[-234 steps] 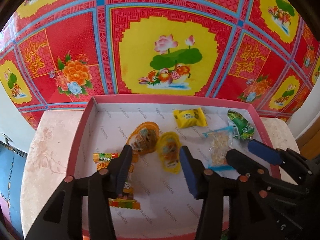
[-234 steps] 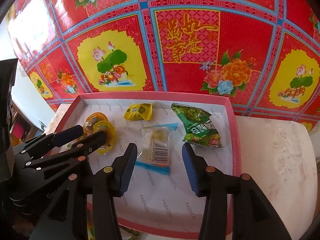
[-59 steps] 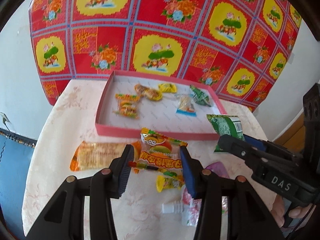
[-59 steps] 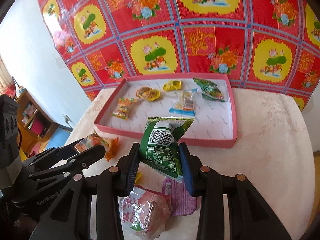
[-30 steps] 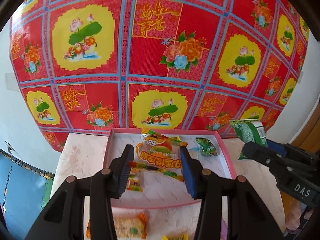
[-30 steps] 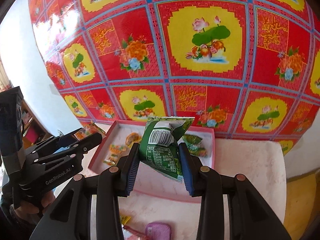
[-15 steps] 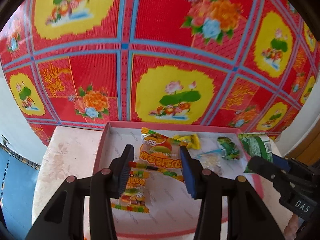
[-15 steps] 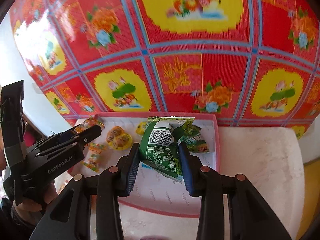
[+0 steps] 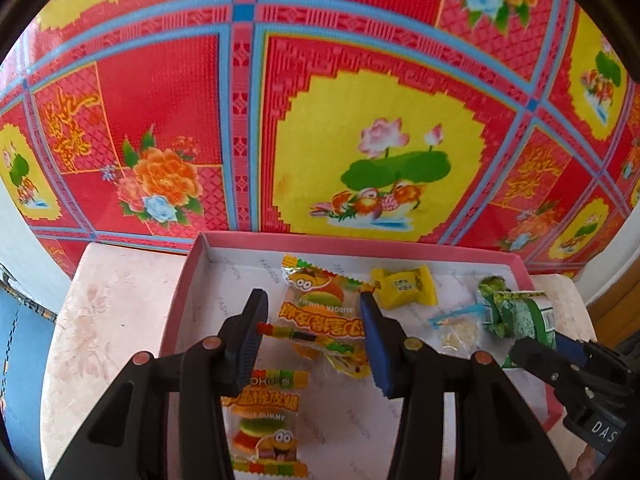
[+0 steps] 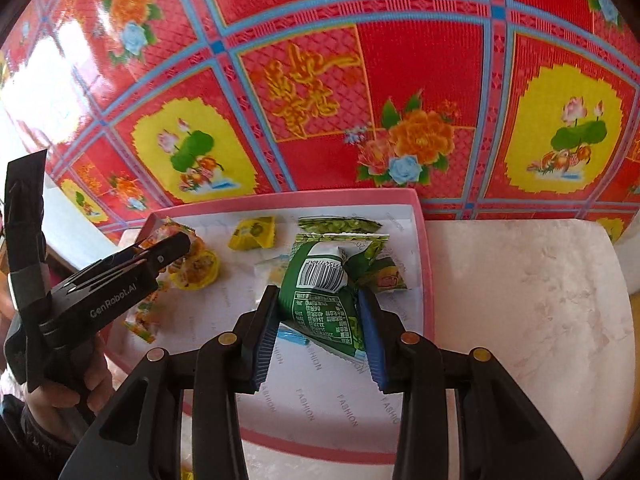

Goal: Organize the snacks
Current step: 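Open the left tool to release the gummy pack while the right tool releases the green bag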

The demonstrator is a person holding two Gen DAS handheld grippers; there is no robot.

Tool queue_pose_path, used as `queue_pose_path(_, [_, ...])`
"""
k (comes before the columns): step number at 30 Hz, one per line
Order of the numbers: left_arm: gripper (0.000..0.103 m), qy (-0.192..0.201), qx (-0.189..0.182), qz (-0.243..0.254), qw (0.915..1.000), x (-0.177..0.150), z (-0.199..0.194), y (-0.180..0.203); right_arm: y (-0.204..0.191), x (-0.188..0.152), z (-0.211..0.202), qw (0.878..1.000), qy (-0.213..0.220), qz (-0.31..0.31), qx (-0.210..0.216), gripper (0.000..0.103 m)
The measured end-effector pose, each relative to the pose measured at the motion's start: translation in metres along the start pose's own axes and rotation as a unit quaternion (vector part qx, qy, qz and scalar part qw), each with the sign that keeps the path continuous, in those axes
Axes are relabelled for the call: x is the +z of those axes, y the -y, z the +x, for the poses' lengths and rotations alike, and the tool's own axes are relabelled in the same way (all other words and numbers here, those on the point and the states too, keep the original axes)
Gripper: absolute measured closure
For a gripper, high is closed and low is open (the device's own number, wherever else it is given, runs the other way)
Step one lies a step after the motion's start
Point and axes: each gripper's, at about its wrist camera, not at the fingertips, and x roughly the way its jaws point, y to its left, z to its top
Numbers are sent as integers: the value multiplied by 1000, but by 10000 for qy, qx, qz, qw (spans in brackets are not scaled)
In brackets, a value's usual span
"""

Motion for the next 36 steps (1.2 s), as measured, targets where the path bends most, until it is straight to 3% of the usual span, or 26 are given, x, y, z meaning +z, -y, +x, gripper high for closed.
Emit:
queue_pose_path(15, [51,-257,45,16,9997,-2,21,7,-1,1,10,10000,-69,-25,14,58])
queue_pose_path(22, [42,-205,23,37,9998,1,5,8,0,-1,0,10000,26,-15,-10,52])
queue_pose_path(36, [41,-98,6,57,9999,-8,-37,12,-1,-7,-32,9997,218,-13,62,52])
